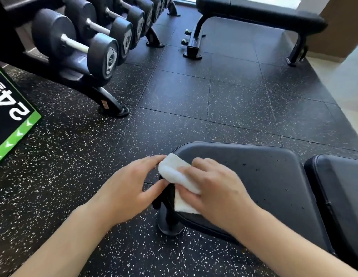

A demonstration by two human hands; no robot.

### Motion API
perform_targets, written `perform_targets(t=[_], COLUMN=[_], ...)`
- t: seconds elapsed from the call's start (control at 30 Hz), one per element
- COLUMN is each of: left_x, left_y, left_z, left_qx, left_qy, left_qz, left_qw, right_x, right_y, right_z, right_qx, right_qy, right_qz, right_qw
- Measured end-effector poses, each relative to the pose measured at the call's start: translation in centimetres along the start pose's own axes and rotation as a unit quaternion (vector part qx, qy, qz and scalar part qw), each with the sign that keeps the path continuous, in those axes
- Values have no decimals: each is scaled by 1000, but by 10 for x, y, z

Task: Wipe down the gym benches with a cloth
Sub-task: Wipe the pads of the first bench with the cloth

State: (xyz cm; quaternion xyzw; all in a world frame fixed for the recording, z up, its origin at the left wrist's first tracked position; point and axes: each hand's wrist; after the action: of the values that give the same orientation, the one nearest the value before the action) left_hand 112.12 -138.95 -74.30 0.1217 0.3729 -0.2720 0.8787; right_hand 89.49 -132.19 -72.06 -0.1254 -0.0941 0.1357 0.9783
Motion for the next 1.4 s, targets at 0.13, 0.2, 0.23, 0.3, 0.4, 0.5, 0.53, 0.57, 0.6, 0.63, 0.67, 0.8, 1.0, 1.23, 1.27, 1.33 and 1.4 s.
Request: perform_targets(t=[0.13,0.2,0.23,0.3,0.4,0.5,0.53,0.57,0.6,0.63,0.67,0.8,1.0,1.23,1.27,1.33,1.4], left_x=[2,1,1,0,0,2,3,4,6,7,9,16,23,27,25,22,20], left_y=[-1,-1,0,1,0,0,1,2,3,4,5,9,4,-4,-4,-4,-4], left_z=[-2,-3,-4,-5,-6,-3,-2,-1,-1,-1,-1,-2,-1,0,1,3,4], left_qx=[-11,-13,-15,-18,-18,-16,-14,-11,-7,-4,-1,11,21,17,17,16,13], left_qy=[-13,-15,-14,-8,6,33,41,45,47,49,49,44,56,42,34,18,21], left_qz=[3,1,0,0,-1,-2,-4,-7,-8,-6,-5,-2,1,-5,-6,-13,-14], left_qw=[1000,1000,1000,1000,1000,999,999,999,999,999,999,999,998,999,999,1000,1000], right_x=[-63,-84,-84,-66,-23,-8,-14,-22,-33,-43,-49,-17,35,-30,-42,-48,-33], right_y=[-28,-41,-45,-52,-61,-64,-65,-66,-67,-69,-70,-62,-6,-19,-25,-29,-24], right_z=[7,7,4,-1,-8,-13,-13,-13,-11,-9,-6,-4,-3,0,2,3,3], right_qx=[-33,-4,5,-11,-20,3,15,26,35,43,46,24,7,-20,-8,-5,-14], right_qy=[68,79,86,73,54,28,12,6,10,20,27,46,71,106,94,81,94], right_qz=[-165,-236,-239,-199,-92,-49,-57,-78,-106,-135,-156,-117,-27,-104,-141,-163,-127], right_qw=[983,968,967,977,994,998,998,997,994,990,986,992,997,989,985,983,987])
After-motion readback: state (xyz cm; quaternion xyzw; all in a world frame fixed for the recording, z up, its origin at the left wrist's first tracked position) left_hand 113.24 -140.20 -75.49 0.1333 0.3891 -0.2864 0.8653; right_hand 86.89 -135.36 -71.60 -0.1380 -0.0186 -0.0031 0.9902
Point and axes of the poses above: each hand's wrist, its own y-axis away from the middle knuckle, its own z-axis out of the back of the hand, x = y × z, and after that the axes turned 7 degrees about y, right-handed
